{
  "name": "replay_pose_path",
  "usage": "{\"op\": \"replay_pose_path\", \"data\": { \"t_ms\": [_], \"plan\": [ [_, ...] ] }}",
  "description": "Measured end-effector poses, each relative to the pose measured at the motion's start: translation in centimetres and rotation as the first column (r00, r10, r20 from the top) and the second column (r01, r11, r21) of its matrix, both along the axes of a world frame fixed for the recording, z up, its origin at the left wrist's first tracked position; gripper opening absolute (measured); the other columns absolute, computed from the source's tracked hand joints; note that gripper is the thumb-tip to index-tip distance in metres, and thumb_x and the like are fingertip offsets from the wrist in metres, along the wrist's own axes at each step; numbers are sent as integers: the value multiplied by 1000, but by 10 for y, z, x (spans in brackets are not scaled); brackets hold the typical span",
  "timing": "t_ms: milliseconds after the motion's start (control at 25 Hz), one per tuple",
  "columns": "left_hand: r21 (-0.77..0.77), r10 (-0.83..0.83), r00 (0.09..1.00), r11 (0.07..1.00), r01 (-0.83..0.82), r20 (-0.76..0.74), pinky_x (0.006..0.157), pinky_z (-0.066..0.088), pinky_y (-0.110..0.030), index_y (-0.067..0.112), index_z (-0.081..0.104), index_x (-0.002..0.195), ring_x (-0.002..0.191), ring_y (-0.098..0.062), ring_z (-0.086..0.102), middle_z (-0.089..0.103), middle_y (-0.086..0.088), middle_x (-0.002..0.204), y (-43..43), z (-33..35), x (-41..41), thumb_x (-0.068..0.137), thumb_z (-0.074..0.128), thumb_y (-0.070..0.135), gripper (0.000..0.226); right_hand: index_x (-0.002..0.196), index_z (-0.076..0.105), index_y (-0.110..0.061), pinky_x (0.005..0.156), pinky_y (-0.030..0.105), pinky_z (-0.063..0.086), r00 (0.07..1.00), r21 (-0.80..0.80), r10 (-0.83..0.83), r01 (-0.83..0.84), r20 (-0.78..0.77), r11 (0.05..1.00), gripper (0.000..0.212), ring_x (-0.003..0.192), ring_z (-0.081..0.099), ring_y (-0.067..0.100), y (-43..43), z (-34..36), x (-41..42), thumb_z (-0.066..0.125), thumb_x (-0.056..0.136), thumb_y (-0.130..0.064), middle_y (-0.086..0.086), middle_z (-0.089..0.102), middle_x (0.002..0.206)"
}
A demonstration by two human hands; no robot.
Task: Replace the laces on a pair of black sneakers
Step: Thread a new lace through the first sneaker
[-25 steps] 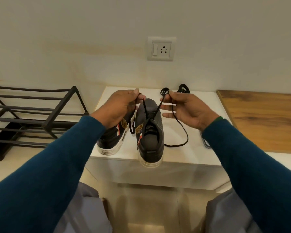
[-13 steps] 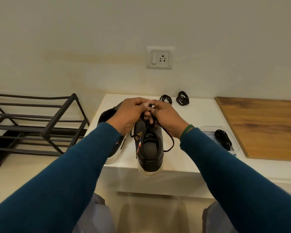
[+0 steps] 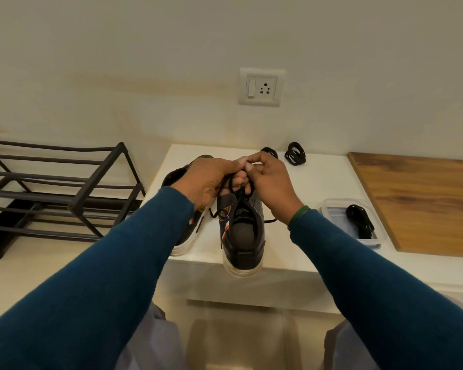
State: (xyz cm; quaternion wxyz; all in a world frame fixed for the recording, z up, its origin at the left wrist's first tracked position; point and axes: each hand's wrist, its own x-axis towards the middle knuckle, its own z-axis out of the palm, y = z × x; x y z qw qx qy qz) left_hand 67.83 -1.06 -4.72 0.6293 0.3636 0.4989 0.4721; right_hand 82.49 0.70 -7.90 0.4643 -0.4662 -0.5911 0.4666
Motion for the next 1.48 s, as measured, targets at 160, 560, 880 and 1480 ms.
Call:
{"op": "replay_pose_path", "data": {
  "t_ms": [160, 560, 880, 1480],
  "plan": [
    [520, 252, 680, 825, 221, -688, 75, 51, -11, 15, 77, 103, 76, -4, 67, 74, 6, 89, -2, -10, 6, 93, 68, 19, 14, 87, 62, -5, 50, 26, 38, 932, -455, -150, -18, -330, 890, 14, 47, 41, 13, 1, 7, -5, 49, 92, -3, 2, 48, 56],
    [-34, -221, 932, 975, 221, -286, 59, 45, -26, 12, 64, 85, 60, -10, 49, 59, 4, 64, 13, -4, -5, 106, 43, 24, 33, 106, 58, -14, 70, 27, 50, 964, 93, 80, -107, 253, 990, 14, 74, 61, 13, 0, 3, 19, 56, 97, -4, 6, 67, 90],
    [-109, -139, 920, 988, 106, -365, 58, 45, -27, 8, 60, 97, 63, -13, 47, 53, -3, 72, 23, -8, -2, 104, 49, 24, 21, 113, 71, -15, 87, 37, 38, 635, 565, -302, -260, 711, 783, 20, 98, 55, 24, -14, 13, 15, 59, 99, -22, 3, 66, 97],
    [112, 42, 248, 954, 279, -968, 94, 53, -37, -1, 71, 95, 100, -29, 66, 72, -15, 104, 77, -43, 19, 98, 52, 14, 25, 99, 68, -17, 70, 22, 41, 310, 147, 96, -673, 946, 725, 15, 87, 44, 9, -95, 18, 30, 69, 86, -10, -3, 64, 97]
  ]
}}
